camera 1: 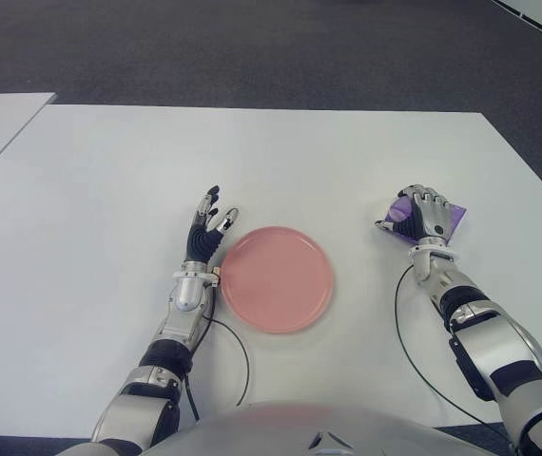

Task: Put the tissue paper into the plate.

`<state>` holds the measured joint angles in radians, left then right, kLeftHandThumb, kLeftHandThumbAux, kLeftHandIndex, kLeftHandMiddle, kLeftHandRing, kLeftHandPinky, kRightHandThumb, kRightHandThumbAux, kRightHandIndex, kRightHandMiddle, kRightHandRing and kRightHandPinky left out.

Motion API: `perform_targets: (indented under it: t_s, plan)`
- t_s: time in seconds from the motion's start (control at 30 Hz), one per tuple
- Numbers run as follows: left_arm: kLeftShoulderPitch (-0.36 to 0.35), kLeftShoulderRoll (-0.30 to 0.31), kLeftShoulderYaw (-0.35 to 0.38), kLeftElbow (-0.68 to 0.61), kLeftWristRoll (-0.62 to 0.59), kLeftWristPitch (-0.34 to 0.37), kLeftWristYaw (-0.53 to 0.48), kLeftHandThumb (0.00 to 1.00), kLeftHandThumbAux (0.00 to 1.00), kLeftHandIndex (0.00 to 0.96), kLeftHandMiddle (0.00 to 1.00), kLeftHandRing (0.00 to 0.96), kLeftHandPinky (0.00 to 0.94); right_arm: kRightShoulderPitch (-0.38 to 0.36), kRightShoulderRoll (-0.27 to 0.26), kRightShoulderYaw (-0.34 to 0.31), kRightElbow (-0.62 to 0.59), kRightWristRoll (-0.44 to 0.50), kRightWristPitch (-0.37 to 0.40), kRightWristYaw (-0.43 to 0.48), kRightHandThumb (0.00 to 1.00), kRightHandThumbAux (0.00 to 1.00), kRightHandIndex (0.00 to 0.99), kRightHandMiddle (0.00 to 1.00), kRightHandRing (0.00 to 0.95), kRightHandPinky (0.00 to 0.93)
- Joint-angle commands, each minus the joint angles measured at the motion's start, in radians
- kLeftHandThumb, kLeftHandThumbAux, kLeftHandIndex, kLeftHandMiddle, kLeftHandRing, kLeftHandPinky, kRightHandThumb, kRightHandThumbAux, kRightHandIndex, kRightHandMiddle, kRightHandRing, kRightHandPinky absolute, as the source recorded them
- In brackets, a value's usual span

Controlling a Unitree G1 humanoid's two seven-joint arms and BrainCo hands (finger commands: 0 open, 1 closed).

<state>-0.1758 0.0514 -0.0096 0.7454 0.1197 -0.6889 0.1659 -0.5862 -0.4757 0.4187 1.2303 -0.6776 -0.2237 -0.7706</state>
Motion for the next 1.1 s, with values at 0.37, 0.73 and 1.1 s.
perform_targets:
  t_s: [0.37, 0.73, 1.1]
  plan:
    - [0.031, 0.001, 0.012, 0.029, 0.003, 0.015, 0.009, 0.0, 0.438, 0.0, 0.0, 0.0, 0.0, 0.11, 0.054, 0.031, 0.056, 0.011, -0.067, 0.099, 0.95, 0.659, 0.386, 0.505, 0.515, 0.734]
    - [0.035, -0.003, 0.016, 0.012, 0.007, 0.034, 0.026, 0.0, 0.445, 0.0, 0.0, 0.0, 0.0, 0.119, 0.051, 0.041, 0.041, -0.001, -0.148, 0.027, 0.863, 0.677, 0.393, 0.532, 0.775, 0.794]
    - [0.041, -0.003, 0.018, -0.013, 0.009, 0.064, 0.026, 0.0, 0.438, 0.0, 0.0, 0.0, 0.0, 0.061, 0.057, 0.02, 0.064, 0.016, -0.174, -0.055, 0.851, 0.68, 0.394, 0.538, 0.826, 0.813]
